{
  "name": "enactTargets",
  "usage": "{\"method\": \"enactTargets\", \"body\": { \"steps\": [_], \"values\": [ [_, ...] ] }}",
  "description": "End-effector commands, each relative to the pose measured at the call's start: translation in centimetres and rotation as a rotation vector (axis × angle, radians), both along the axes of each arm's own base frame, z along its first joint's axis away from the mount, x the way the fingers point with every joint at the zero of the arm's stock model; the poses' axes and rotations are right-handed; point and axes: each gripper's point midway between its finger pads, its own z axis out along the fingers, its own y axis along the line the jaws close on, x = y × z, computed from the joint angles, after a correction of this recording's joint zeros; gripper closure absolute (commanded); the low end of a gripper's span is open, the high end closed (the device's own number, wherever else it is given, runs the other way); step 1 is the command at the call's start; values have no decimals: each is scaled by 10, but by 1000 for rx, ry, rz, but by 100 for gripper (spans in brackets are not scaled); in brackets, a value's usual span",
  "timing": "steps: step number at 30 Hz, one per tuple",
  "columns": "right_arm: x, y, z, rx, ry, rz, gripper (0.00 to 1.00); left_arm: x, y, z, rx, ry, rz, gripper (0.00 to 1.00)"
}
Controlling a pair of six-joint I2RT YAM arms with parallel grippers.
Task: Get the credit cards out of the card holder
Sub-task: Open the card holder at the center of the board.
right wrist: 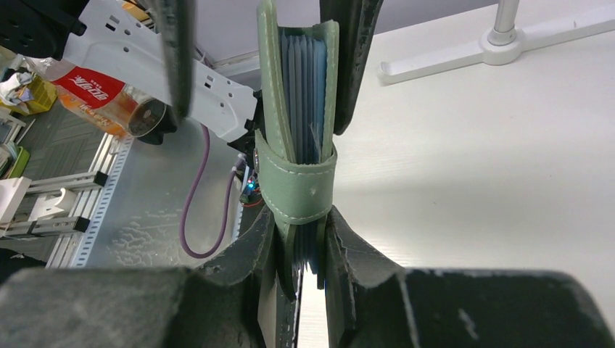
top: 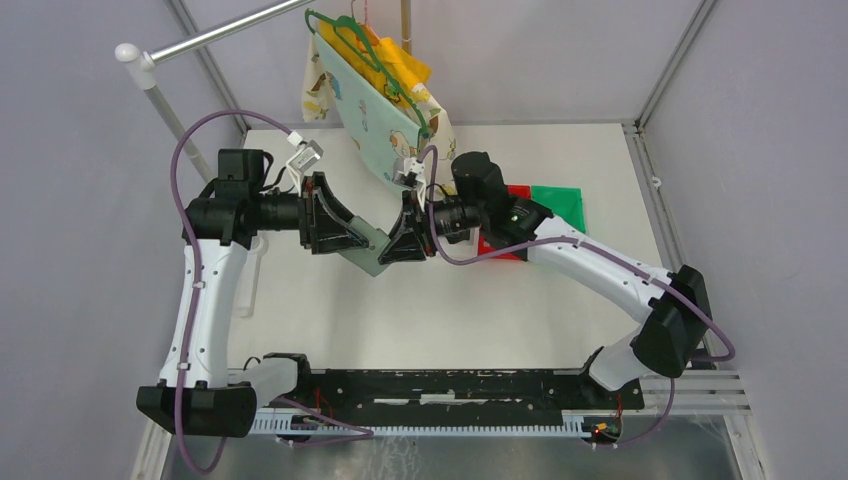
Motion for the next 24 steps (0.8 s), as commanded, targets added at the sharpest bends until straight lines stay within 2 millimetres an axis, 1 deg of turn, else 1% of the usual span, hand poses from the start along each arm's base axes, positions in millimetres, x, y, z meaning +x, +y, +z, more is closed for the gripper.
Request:
{"method": "enactTargets", "body": {
  "steps": [1, 5, 7, 10, 12, 13, 14, 19, 21, 24],
  "values": [
    [-1, -6, 39, 78, -104, -4, 83, -6, -1, 17, -28, -69, -30, 44],
    [2, -8, 39, 76, -111, -18, 84, -5, -1, 8, -26, -49, -31, 64],
    [3, -9, 40, 75, -116, -23, 84, -5, -1, 7, -24, -35, -29, 70],
    [8, -10, 38, 64, -112, -45, 82, -6, -1, 10, -23, -39, -26, 76],
    [13, -10, 36, 54, -107, -62, 79, -5, -1, 12, -21, -43, -22, 75],
    [14, -10, 36, 50, -107, -68, 79, -5, -1, 13, -21, -40, -19, 73],
    [15, -10, 36, 46, -111, -74, 78, -5, -1, 13, -22, -36, -17, 69],
    [15, -13, 34, 38, -119, -83, 81, -4, 1, 10, -8, -29, -1, 52],
    [16, -14, 33, 33, -121, -89, 82, -4, 1, 10, -1, -36, 11, 50],
    [17, -14, 32, 30, -119, -94, 82, 0, 2, 12, 9, -59, 40, 53]
  ]
}}
